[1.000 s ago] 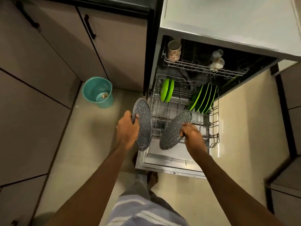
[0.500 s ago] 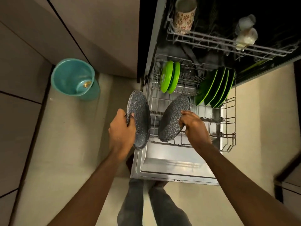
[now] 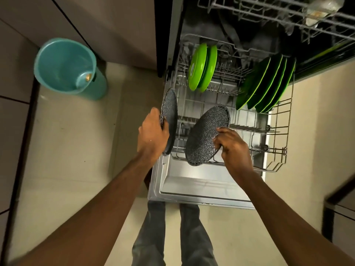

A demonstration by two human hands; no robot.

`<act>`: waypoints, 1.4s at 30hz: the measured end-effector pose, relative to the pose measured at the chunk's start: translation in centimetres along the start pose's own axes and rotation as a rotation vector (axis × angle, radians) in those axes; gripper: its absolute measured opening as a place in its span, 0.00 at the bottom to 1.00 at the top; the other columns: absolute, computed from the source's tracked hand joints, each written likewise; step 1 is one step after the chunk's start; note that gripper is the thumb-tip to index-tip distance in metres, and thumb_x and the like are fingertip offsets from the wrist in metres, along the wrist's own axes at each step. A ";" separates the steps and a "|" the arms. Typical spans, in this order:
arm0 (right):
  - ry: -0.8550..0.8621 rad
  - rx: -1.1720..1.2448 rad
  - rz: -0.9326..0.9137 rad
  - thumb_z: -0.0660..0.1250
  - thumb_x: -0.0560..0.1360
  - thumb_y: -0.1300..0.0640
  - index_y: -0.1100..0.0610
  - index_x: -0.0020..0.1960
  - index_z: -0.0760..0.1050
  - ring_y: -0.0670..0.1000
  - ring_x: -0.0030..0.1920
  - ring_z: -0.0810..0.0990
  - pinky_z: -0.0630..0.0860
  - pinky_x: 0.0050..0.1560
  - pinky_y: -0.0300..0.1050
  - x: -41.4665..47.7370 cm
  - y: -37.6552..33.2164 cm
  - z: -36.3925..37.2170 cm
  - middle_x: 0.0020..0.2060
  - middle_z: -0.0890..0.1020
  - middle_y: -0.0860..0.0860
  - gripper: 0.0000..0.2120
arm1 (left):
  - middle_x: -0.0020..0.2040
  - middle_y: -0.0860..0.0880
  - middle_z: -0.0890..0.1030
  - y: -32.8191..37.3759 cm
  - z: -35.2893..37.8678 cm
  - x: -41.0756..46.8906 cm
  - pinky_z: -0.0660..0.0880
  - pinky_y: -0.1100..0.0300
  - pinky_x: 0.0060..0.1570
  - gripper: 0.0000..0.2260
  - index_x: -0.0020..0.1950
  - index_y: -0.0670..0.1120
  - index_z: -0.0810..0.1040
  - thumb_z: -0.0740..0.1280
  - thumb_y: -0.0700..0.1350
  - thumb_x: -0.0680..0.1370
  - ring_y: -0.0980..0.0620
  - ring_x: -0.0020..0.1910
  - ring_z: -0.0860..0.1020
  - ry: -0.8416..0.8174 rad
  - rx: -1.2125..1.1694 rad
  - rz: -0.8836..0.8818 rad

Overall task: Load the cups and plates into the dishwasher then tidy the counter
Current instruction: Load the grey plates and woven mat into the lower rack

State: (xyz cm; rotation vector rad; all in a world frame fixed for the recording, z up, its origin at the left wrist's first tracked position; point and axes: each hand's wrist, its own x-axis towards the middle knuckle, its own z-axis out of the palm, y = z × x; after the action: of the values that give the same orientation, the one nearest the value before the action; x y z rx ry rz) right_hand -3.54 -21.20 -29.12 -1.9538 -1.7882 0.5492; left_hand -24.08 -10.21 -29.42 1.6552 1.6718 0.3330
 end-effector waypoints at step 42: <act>0.014 0.040 -0.095 0.58 0.61 0.81 0.61 0.35 0.73 0.58 0.60 0.78 0.78 0.49 0.50 2.1 2.0 -0.9 0.38 0.82 0.54 0.17 | 0.51 0.39 0.80 3.7 2.1 8.3 0.81 0.49 0.43 0.13 0.56 0.39 0.75 0.67 0.34 0.72 0.40 0.46 0.81 -0.381 0.265 -0.151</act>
State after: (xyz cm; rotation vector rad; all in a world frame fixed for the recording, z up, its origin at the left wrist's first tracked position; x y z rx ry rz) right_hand -1.21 -19.29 -29.55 -1.8315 -1.8362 0.5340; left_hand -19.06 -2.61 -31.09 1.6406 1.5818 -0.2757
